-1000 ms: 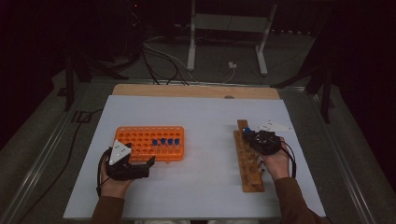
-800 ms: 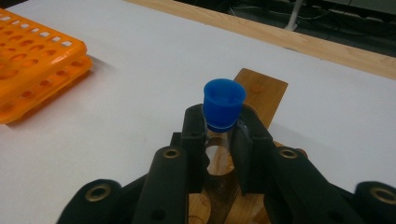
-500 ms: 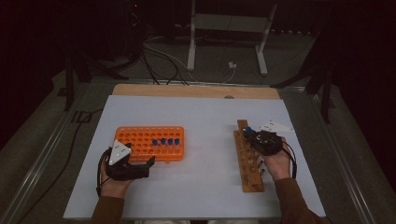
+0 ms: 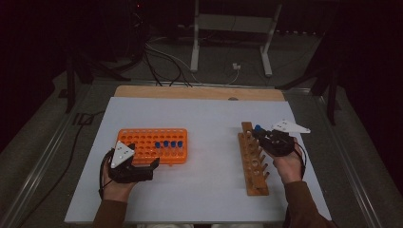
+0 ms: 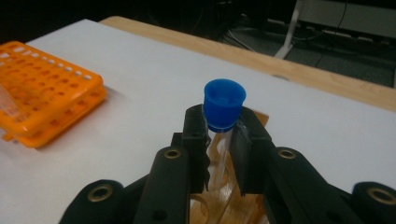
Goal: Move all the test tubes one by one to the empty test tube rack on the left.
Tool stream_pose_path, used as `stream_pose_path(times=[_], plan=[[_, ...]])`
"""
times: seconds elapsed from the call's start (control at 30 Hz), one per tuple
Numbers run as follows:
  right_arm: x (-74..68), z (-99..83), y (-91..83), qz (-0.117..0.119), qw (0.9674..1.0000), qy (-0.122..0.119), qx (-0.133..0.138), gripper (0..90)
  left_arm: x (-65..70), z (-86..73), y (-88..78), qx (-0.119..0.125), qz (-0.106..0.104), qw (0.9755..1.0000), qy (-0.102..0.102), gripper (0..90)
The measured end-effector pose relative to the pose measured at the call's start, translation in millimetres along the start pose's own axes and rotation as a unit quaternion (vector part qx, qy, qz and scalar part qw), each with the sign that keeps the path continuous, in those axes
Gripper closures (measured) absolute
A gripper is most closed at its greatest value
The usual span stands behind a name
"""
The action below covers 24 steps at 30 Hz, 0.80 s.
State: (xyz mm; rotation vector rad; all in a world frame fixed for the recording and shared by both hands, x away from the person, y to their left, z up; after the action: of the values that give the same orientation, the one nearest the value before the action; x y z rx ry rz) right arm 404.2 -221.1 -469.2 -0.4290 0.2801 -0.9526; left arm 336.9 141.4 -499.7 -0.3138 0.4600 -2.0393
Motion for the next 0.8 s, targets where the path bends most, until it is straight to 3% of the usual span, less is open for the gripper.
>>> stream_pose_path(times=[0.43, 0.6, 0.8], plan=[[-12.3, 27.6, -15.9, 0.009, 0.9995, -0.024, 0.020, 77.3, 19.2, 21.1, -5.3, 0.022, -0.031, 0.9992, 0.015, 0.5], [-25.5, 35.0, -16.2, 0.027, 0.9989, -0.031, 0.025, 77.3, 25.7, 26.4, -4.5, 0.027, -0.039, 0.9988, 0.017, 0.5], [-48.4, 34.1, -7.6, 0.053, 0.9976, -0.043, 0.012, 77.3, 33.2, 31.2, -1.6, 0.028, -0.048, 0.9982, 0.020, 0.5]])
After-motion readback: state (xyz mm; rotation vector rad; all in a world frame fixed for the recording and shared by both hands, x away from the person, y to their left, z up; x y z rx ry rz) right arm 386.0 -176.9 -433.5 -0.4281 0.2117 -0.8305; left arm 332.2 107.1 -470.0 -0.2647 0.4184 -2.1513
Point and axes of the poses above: each handheld gripper's, and its own axes: y roughly forward along the jaws, z roughly out of its top, x roughly to its right, the point moved 10 cm from there along y, roughly forward along the jaws, and after that the axes turned 2 degrees about z, right-handed, at the moved point
